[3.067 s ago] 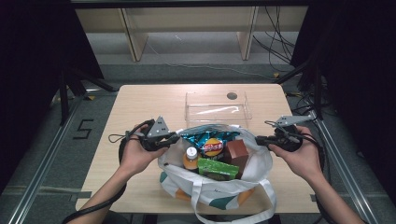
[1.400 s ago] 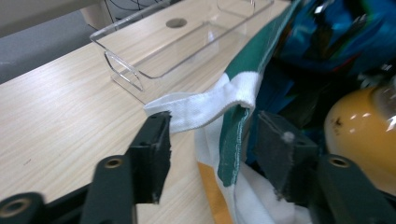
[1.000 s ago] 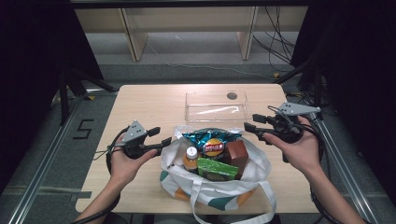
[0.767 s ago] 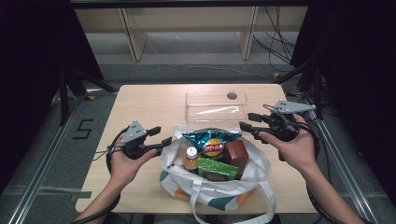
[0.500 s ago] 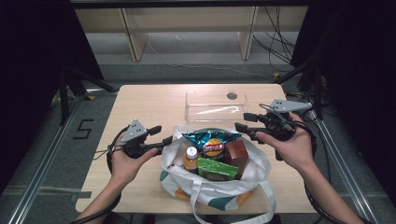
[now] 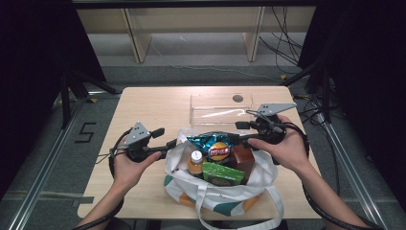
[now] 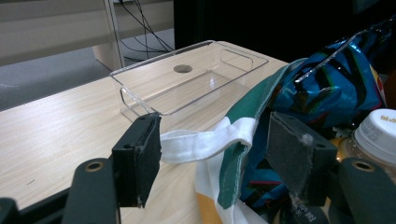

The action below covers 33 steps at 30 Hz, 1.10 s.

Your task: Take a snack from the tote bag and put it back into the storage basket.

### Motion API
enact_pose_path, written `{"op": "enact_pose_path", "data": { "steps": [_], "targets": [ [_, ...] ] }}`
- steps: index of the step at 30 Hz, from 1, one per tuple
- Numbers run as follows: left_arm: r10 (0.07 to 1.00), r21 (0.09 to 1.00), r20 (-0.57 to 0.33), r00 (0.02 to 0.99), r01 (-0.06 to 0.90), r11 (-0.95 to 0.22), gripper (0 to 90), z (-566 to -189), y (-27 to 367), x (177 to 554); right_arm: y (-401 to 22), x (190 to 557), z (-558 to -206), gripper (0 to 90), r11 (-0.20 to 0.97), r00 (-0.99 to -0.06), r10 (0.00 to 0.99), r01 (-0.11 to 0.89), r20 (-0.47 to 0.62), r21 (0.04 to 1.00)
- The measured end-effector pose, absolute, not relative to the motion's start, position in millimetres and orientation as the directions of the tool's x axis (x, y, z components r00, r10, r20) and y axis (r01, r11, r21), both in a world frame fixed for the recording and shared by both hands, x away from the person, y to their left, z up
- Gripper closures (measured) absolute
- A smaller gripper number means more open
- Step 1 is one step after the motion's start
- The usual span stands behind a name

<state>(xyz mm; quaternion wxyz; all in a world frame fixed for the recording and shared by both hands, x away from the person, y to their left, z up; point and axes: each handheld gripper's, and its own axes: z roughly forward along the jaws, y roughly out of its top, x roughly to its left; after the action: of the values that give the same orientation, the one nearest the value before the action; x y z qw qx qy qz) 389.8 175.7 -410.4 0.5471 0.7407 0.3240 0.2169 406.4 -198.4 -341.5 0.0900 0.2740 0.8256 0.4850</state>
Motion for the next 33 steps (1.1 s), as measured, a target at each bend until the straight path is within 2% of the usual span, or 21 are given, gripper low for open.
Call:
{"op": "enact_pose_path", "data": {
  "steps": [3,8,17,23,24,25,27,30,31,33],
  "targets": [
    [0.710,0.952,-0.035,0.704,0.240,-0.192,34.7,-412,174,389,-198,411,-346,45.9,0.408,-0.838,0.530,0.384,0.128,0.829],
    [0.708,0.947,-0.031,0.705,0.247,-0.205,34.0,-413,174,390,-196,418,-354,56.0,0.437,-0.829,0.538,0.429,0.153,0.791],
    [0.702,0.944,-0.038,0.711,0.257,-0.209,33.6,-415,171,389,-196,427,-359,63.0,0.438,-0.818,0.540,0.475,0.199,0.763],
    [0.700,0.941,-0.037,0.714,0.260,-0.215,33.4,-416,170,390,-196,429,-363,73.6,0.485,-0.841,0.519,0.435,0.150,0.759],
    [0.700,0.940,-0.038,0.714,0.263,-0.217,33.4,-416,170,390,-196,427,-361,79.4,0.518,-0.856,0.507,0.396,0.101,0.758],
    [0.699,0.939,-0.037,0.714,0.263,-0.220,33.4,-417,170,390,-196,427,-361,79.4,0.518,-0.856,0.507,0.396,0.101,0.758],
    [0.698,0.937,-0.033,0.715,0.265,-0.227,33.6,-418,169,391,-194,423,-359,85.9,0.540,-0.858,0.507,0.388,0.080,0.747],
    [0.699,0.933,-0.029,0.715,0.270,-0.237,34.0,-419,169,391,-191,420,-359,87.8,0.550,-0.860,0.509,0.362,0.043,0.753],
    [0.695,0.932,-0.027,0.718,0.269,-0.242,34.1,-419,168,391,-190,419,-359,89.0,0.557,-0.870,0.493,0.327,0.012,0.763],
    [0.692,0.931,-0.019,0.721,0.266,-0.251,34.3,-420,168,392,-190,418,-359,89.3,0.551,-0.866,0.500,0.327,0.010,0.767]
  ]
}}
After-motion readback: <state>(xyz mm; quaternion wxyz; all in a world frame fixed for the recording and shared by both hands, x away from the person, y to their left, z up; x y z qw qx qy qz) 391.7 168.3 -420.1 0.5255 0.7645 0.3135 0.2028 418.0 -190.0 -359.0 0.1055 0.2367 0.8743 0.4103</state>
